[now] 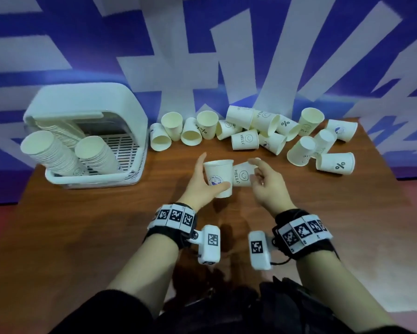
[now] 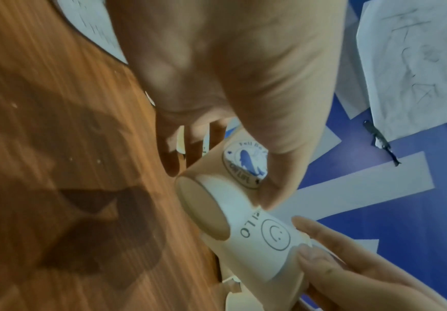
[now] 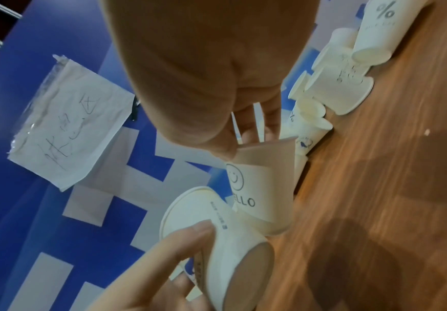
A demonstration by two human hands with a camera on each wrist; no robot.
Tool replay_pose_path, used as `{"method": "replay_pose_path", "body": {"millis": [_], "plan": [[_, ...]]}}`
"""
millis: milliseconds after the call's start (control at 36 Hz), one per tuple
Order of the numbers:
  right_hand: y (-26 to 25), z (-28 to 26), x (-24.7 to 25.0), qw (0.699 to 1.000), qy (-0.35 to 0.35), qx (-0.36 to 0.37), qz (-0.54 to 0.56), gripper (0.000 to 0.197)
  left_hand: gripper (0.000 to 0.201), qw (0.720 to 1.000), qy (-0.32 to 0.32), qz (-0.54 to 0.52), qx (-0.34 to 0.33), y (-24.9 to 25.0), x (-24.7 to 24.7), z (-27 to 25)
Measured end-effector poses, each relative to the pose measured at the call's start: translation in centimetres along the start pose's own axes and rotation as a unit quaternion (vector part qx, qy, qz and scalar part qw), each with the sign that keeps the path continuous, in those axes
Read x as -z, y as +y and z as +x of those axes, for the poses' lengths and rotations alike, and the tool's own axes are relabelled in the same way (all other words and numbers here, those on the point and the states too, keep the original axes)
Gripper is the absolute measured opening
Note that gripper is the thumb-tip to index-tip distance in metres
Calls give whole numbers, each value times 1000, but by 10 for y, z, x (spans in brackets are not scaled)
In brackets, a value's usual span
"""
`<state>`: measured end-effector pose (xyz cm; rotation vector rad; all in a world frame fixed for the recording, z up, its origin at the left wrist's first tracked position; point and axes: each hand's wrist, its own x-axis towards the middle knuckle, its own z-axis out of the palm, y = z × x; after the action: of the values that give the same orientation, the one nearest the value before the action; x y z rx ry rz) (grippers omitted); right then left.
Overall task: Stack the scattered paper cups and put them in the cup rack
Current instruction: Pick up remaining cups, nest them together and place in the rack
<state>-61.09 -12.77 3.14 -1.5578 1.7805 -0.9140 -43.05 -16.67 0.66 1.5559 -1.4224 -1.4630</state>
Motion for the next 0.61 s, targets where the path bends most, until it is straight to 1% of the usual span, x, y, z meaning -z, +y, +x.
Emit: {"method": "replay_pose_path", "body": {"millis": [56,139,222,306,500,611], "plan": [[-13,1,-10,1000,-5,-1,15,39,100,1000,6,10,-16,0,16,-5],[-30,4,-26,999,-15,3,30,38,78,999,17,34,-35,-2,39,-11],[-45,5,-42,999,-28,7,34,38,58,997,44,48,-32,-4,59,-17],[-58,6,-57,999,-33,14,31,38,45,995,74,56,-43,-6,77,-22],[-91,5,-92,998,-48,39,14,39,45,991,108,64,-48,-13,120,-35],[-110,5,-117,997,-56,59,17,37,45,991,120,44,-38,-20,149,-41]]}}
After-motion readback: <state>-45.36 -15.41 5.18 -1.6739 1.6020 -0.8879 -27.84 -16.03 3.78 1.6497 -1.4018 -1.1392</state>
